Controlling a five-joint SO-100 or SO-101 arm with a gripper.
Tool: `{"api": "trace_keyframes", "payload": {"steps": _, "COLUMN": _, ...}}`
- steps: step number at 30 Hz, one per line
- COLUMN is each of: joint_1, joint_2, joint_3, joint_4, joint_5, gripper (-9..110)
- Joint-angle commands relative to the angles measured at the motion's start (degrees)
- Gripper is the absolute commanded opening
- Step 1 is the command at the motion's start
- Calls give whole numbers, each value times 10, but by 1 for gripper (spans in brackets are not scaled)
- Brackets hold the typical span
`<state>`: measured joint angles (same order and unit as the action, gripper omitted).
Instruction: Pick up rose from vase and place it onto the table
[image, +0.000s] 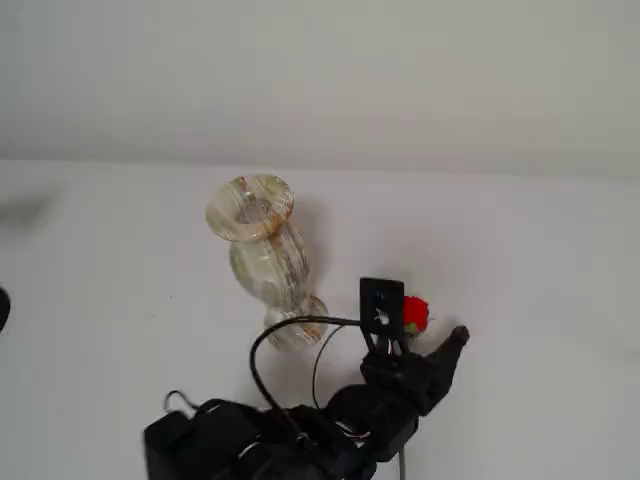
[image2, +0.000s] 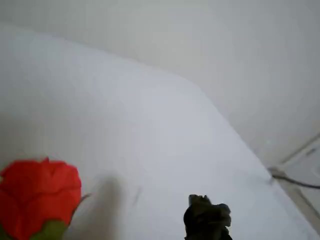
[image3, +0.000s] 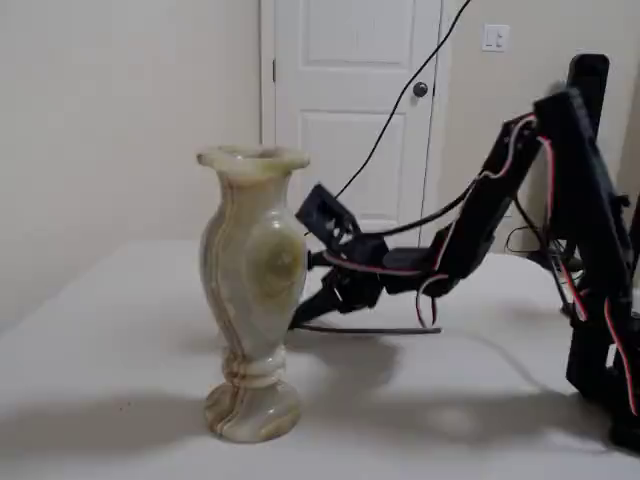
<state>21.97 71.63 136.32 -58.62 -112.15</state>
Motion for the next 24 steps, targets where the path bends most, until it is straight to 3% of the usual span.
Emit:
{"api": "trace_keyframes", "payload": {"steps": 1, "joint_1": -17, "joint_2": 130, "joint_3": 21, "joint_4": 45, "joint_5": 27, "gripper": 47}}
{"api": "trace_keyframes", "payload": {"steps": 7, "joint_1": -35, "joint_2": 312, "joint_3": 81, "joint_4": 171, "joint_5": 72, "gripper": 46}}
{"api": "trace_keyframes", "payload": {"steps": 17, "joint_1": -52, "joint_2": 674, "joint_3": 106, "joint_4": 598, "joint_5": 202, "gripper": 45}}
{"api": "trace_keyframes", "payload": {"steps": 24, "joint_1": -59, "joint_2": 855, "joint_3": 105, "joint_4": 809, "joint_5": 281, "gripper": 45}}
